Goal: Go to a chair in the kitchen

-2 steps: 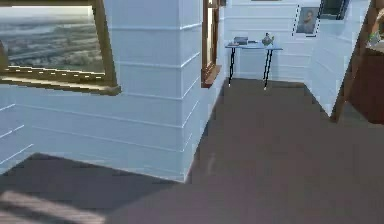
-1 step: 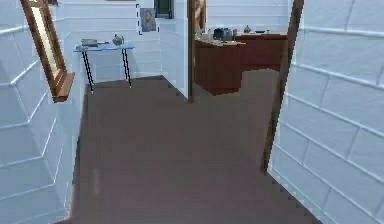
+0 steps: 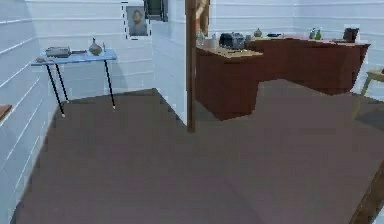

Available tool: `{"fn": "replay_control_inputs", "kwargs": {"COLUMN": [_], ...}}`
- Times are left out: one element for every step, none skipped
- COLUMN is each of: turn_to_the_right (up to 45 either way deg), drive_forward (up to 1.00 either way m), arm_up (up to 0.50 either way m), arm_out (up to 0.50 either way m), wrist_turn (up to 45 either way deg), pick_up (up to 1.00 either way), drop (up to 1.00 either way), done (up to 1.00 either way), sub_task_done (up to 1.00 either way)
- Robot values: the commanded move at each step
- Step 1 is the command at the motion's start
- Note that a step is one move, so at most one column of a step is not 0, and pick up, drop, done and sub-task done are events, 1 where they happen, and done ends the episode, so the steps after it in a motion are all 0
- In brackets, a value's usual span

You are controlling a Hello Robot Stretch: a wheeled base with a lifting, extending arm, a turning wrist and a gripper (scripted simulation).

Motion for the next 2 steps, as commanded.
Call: {"fn": "replay_control_inputs", "kwargs": {"turn_to_the_right": [6.0,0.0], "drive_forward": [0.0,0.65], "arm_up": [0.0,0.0], "arm_out": [0.0,0.0], "wrist_turn": [0.0,0.0], "pick_up": [0.0,0.0], "drop": [0.0,0.0], "done": [0.0,0.0], "sub_task_done": [0.0,0.0]}}
